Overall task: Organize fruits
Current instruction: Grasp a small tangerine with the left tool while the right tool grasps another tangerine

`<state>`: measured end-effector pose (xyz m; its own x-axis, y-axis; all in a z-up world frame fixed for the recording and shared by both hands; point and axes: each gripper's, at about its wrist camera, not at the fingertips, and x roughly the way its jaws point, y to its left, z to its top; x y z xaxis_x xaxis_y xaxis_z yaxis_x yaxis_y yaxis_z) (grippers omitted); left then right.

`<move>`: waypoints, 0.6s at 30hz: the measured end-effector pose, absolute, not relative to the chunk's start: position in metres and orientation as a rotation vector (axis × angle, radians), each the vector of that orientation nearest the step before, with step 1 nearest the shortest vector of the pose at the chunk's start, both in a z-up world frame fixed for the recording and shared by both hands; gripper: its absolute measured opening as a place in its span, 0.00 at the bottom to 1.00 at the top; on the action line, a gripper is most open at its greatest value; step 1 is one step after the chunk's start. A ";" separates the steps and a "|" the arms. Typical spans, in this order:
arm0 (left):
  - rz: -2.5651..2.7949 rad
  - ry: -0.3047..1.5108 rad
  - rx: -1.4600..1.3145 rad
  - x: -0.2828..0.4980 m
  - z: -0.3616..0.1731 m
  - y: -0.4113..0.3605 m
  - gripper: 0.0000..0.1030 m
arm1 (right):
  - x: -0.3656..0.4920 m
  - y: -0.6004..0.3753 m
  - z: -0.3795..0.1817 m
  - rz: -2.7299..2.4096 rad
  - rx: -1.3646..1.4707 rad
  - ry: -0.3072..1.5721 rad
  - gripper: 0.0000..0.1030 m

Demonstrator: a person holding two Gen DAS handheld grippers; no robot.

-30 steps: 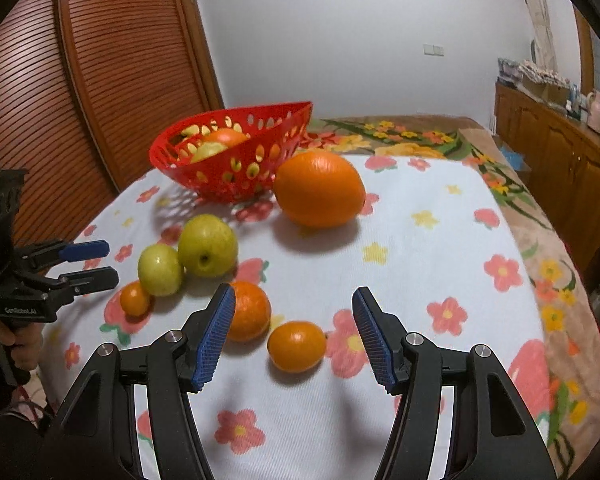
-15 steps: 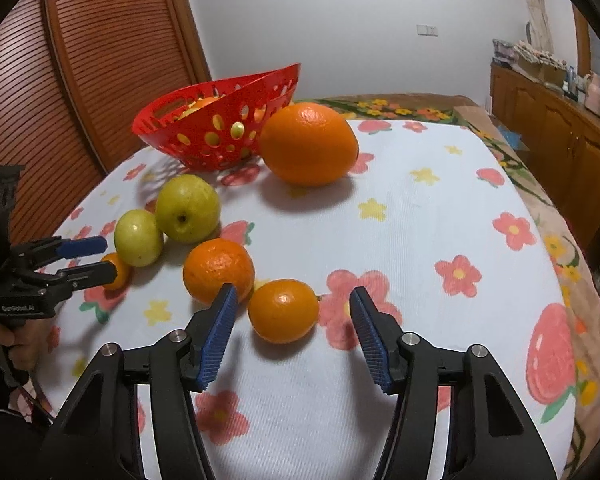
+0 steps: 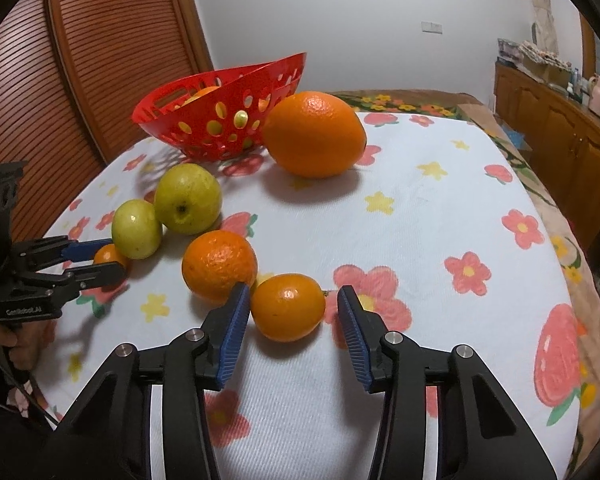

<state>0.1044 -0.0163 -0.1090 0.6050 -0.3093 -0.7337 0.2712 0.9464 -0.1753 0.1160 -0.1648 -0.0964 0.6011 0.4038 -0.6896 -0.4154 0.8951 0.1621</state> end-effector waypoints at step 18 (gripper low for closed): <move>-0.340 0.836 -0.067 0.101 -0.108 -0.013 0.30 | 0.117 -0.157 -0.101 0.493 -0.043 0.810 0.37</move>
